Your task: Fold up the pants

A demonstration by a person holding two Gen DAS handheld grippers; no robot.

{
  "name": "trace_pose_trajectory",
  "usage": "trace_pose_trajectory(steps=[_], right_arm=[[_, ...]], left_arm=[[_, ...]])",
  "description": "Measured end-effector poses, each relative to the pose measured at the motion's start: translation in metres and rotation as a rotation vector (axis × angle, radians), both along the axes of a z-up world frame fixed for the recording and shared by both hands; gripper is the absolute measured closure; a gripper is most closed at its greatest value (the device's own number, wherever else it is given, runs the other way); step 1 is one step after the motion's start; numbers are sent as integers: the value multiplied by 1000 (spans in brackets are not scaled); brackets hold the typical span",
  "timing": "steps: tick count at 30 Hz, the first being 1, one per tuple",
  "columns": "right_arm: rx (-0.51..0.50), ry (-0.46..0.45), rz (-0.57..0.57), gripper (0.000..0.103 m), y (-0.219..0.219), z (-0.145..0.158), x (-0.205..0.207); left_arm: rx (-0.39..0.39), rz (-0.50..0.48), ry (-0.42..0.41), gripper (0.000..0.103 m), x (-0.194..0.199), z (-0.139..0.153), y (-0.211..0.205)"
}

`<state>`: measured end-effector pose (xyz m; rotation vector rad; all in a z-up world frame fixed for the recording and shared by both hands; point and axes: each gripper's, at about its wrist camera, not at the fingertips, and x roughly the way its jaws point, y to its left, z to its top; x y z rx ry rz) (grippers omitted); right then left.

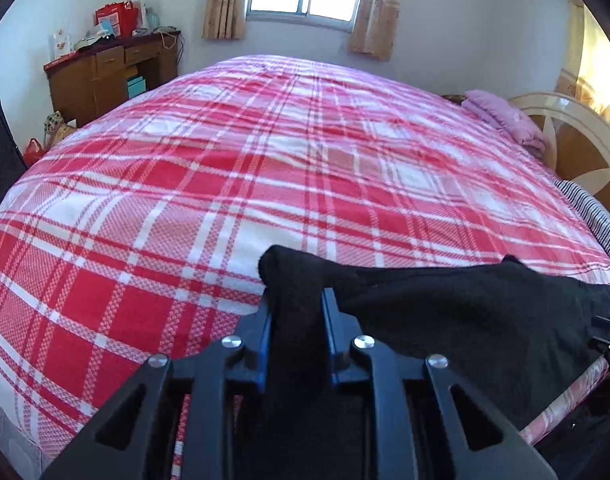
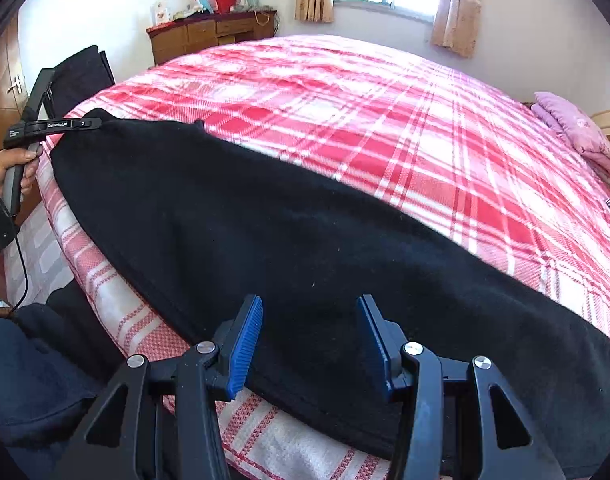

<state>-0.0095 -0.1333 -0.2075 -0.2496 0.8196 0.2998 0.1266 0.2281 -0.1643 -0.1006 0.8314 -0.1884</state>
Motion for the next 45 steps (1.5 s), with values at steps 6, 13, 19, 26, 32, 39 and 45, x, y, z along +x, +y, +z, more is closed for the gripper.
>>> trace_pose_trajectory(steps=[6,13,19,26,32,39,45], right_arm=[[-18,26,-5,49,0,-9,3],[-1,-30,-42,44,-9,5,0],[28,-49,-154,43,-41,18,7],[70,-21,-378,41,-109,15,19],[207,-36,-413,41,-154,39,11],[242,-92,-582,41,-233,67,-19],[231,2,-718,41,-295,46,-23]], left_arm=[[-4,-1,-17,71,-3,2,3],[62,44,-101,52,-14,29,-6],[74,-80,-91,43,-20,25,-50],[165,-135,-30,42,-21,-7,-78],[147,-160,-38,41,-26,6,-88],[156,-315,-52,41,-38,13,-143],[183,-454,-10,40,-46,1,-201]])
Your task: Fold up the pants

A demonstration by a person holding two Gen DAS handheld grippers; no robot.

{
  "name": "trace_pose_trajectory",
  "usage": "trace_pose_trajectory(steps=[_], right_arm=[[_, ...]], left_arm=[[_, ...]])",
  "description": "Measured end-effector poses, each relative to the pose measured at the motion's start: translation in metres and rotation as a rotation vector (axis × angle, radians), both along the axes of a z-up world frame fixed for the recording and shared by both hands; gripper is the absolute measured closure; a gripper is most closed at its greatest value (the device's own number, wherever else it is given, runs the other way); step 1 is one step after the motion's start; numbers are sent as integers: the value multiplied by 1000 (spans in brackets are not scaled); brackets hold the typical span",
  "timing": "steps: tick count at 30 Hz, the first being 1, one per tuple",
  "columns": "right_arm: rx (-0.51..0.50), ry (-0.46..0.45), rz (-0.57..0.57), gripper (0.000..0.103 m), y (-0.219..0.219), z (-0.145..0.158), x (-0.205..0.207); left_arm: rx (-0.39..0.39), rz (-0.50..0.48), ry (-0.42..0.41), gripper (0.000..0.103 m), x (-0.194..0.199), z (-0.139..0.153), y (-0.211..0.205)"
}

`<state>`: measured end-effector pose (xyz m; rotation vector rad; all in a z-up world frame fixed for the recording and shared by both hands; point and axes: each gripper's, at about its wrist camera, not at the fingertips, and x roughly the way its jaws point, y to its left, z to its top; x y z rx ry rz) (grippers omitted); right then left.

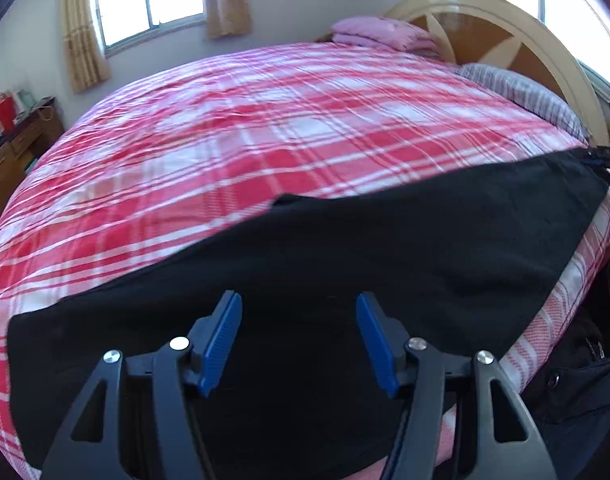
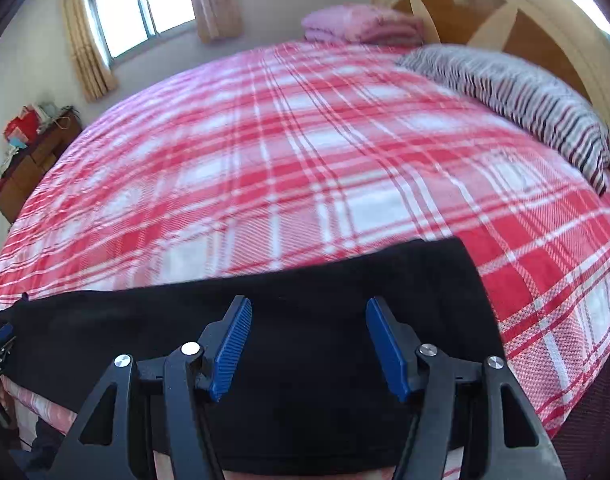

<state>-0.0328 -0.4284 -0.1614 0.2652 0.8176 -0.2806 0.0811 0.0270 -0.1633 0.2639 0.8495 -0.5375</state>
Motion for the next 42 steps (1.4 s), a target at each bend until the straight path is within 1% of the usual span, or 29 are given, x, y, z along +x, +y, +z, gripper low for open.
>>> trace_pose_trajectory(steps=[2,4,5,9,11,13,15,17,20,22,24,25,27,29,32,34,36,40,42], right_arm=[[-4,-44,7,41,-9,-4,0],[-10,-65,1,41,-16,-4,2],[-12,-75,1,41,-17,-5,4],[-36,-63,43,41,-16,-3,5],[-12,-56,47,41,-20,3,-1],[13,-85,23,41,-28,14,-12],[40,-142,-19,41,-41,30,-27],[97,-188,-70,41,-59,41,-44],[157,-228,-136,41,-82,46,-62],[181,-220,-163,41,-92,43,-66],[217,-206,-154,41,-97,37,-63],[238,-195,-133,41,-98,32,-59],[244,-175,-119,42,-99,25,-55],[249,-143,-103,44,-98,17,-50],[266,-118,-80,51,-100,8,-47],[275,-107,-61,52,-100,4,-46],[291,-111,-54,53,-102,-1,-46],[314,-164,-24,54,-103,-7,-44],[305,-188,-16,58,-104,-10,-44]], left_arm=[[22,-19,17,38,0,-5,-16],[40,-12,2,30,0,-8,-27],[40,-11,0,29,1,-8,-30],[20,20,15,28,3,-6,-34],[10,17,22,28,1,-3,-37],[2,13,19,28,-2,1,-43],[-17,1,12,28,-3,7,-48],[-23,-15,-8,28,-7,13,-54],[-14,-32,-16,28,-11,12,-59],[11,-37,-14,28,-11,4,-61],[68,-28,-35,28,-11,-5,-63],[76,-30,-48,24,-12,-8,-63],[60,-17,-55,19,-10,-8,-59],[44,-10,-47,18,-7,-8,-56],[48,-3,-53,18,-6,-7,-52],[46,10,-52,18,-3,-7,-49],[46,28,-53,18,0,-7,-44],[55,78,-59,18,8,-5,-31],[52,100,-57,18,12,-4,-23]])
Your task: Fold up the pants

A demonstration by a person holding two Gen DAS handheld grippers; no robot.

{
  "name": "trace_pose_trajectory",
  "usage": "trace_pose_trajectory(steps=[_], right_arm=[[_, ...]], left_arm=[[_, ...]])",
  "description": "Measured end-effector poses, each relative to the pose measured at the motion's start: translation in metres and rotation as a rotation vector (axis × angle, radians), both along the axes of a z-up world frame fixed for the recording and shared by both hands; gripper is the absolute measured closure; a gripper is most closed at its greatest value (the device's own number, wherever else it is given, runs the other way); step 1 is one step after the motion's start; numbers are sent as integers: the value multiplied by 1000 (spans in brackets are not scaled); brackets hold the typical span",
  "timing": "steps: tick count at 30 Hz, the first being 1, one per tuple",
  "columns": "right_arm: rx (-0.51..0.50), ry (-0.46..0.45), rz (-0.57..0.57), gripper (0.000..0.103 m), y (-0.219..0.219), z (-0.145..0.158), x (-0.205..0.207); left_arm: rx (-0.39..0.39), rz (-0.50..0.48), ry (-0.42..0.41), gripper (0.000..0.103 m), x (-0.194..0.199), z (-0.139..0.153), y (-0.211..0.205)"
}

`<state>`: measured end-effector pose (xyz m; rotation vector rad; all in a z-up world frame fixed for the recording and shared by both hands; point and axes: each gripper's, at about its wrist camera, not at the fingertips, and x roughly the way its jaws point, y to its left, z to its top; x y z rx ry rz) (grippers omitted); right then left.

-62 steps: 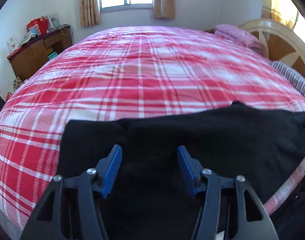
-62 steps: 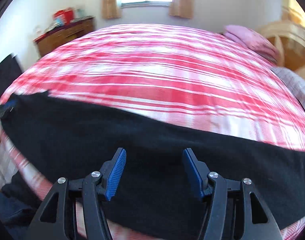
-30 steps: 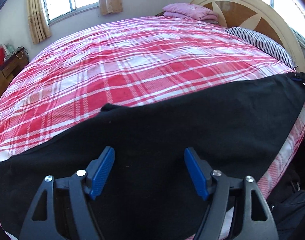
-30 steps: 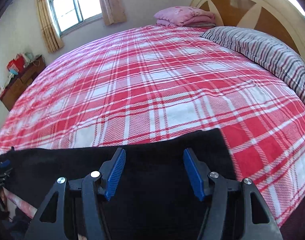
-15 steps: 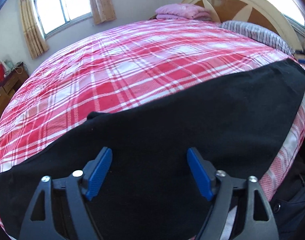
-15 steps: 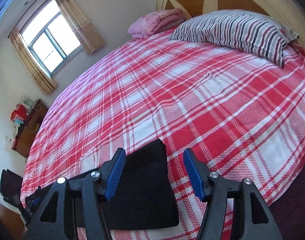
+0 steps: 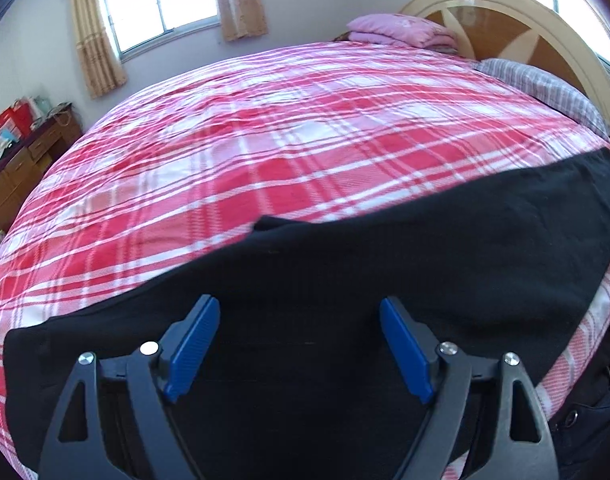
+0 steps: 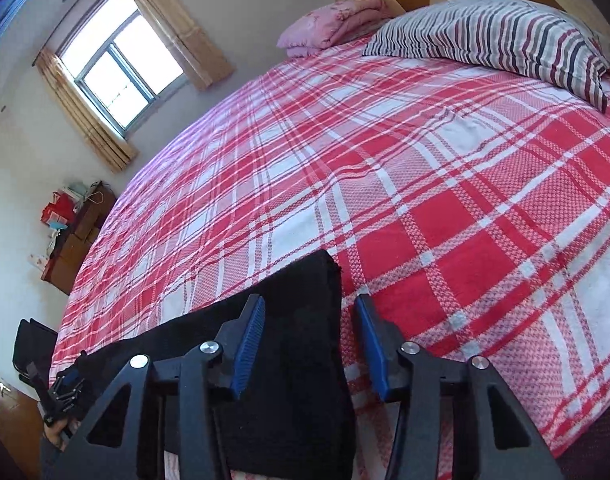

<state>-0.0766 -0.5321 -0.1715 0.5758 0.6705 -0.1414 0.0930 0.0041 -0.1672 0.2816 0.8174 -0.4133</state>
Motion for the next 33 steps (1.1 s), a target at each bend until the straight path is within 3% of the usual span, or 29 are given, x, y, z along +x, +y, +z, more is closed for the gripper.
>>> trace_pose_trajectory(steps=[3,8,14,33], right_arm=[[26,-14,-11,73,-8,-3,-3],[40,-12,48,74,-5,-2,-2],[22,-5,27,90,-2,0,-1],[-102,-87,44,93,61,64,-11]], left_arm=[[6,34,-5,18,6,2,12],[46,89,-22,18,13,3,32],[42,146,1,18,22,0,56],[39,157,21,18,25,0,70]])
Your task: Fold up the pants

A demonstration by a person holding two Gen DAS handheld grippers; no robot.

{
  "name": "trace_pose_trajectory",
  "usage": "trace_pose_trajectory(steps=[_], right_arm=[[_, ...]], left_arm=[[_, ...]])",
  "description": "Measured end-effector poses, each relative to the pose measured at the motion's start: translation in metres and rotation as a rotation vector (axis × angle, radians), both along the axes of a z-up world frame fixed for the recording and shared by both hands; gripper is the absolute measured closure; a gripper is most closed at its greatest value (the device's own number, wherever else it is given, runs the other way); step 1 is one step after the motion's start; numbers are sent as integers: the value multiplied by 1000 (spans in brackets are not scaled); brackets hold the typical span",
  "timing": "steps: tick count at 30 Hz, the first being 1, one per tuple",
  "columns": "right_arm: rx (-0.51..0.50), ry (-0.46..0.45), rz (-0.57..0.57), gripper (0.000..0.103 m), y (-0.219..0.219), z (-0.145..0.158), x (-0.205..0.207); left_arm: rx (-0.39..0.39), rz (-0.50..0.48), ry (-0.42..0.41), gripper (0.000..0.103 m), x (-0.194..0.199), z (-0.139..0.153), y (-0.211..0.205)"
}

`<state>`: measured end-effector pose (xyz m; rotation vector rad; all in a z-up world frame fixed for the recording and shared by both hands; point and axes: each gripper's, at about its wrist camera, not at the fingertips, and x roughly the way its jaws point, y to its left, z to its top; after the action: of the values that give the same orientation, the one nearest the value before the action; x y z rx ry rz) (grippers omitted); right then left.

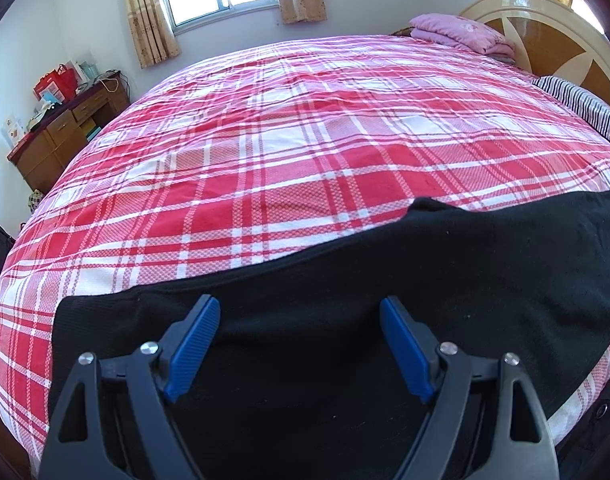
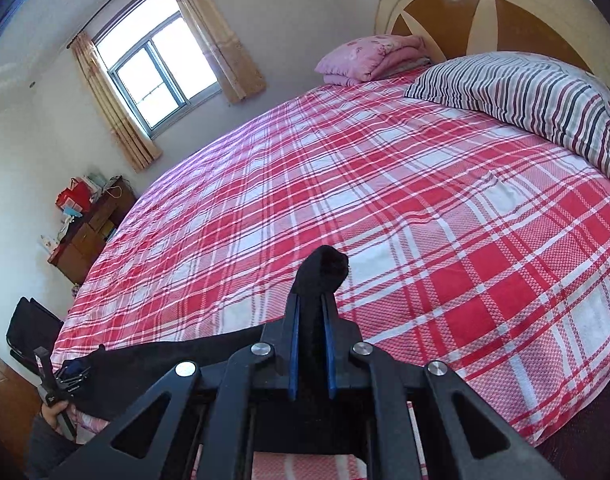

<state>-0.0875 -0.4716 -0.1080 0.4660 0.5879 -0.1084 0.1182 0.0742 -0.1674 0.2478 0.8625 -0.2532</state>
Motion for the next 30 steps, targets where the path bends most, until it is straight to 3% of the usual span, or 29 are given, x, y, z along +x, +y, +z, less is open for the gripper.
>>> trace_pose_trajectory(steps=[11,30], right_arm=[[-10,-12,41,93,53,18,11],[-72,40,269,94,172,12,70]], left_arm=[[-8,-1,3,18,0,-3,-1],[-5,-11,-1,18,0,-2,-2]])
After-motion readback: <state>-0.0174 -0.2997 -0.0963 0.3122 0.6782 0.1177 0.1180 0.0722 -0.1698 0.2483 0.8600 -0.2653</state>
